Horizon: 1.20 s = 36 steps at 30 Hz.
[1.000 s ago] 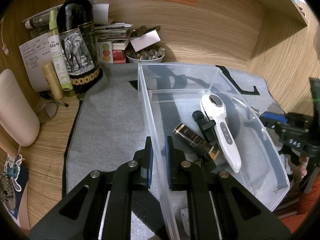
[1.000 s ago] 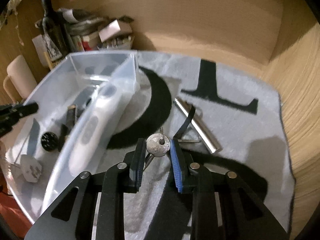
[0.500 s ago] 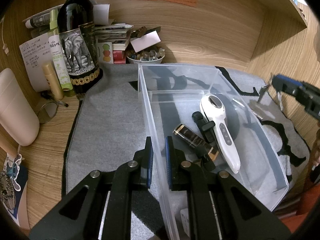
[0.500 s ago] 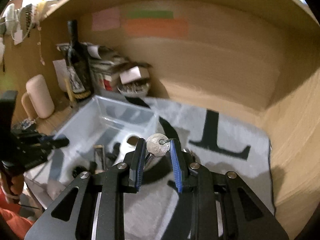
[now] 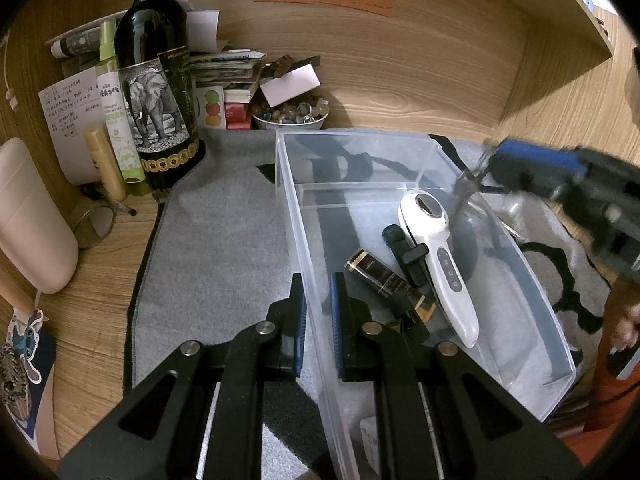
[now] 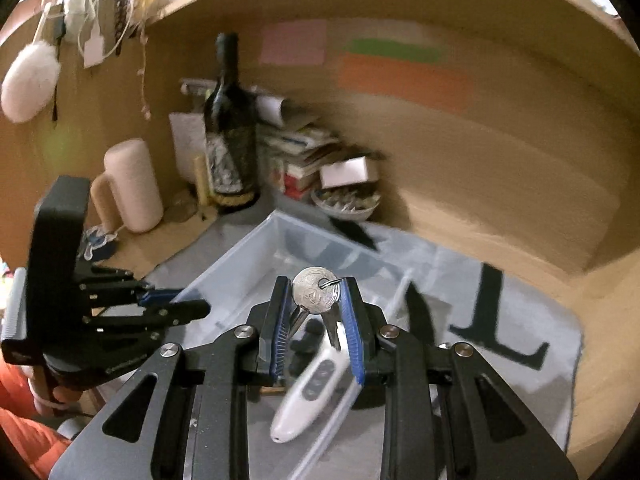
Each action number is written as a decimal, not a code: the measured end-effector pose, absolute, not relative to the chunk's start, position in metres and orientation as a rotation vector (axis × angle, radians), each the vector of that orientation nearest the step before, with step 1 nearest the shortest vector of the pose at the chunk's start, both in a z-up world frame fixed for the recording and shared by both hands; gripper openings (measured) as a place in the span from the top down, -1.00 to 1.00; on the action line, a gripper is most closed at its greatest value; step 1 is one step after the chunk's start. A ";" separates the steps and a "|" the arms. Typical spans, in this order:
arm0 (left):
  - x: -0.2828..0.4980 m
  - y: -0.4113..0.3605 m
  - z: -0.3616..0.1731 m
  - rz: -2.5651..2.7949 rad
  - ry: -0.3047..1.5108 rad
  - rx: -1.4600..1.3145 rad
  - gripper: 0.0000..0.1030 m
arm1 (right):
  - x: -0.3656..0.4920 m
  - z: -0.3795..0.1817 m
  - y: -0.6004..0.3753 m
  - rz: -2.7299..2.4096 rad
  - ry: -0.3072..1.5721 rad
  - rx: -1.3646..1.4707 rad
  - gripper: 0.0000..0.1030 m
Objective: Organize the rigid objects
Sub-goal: 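Lift the key ring into the clear box and open the right gripper, then move the right gripper to the metal tube and grasp its end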
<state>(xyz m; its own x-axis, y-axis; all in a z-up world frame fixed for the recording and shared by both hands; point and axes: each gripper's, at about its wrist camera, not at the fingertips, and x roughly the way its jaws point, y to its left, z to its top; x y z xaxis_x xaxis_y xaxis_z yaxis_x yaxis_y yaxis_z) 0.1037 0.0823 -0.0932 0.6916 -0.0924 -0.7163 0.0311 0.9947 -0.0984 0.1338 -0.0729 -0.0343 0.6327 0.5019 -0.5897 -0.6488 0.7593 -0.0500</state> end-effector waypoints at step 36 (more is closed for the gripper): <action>0.106 0.081 -0.093 -0.062 0.810 -0.080 0.80 | 0.152 -0.045 -0.153 0.454 0.710 -0.215 0.03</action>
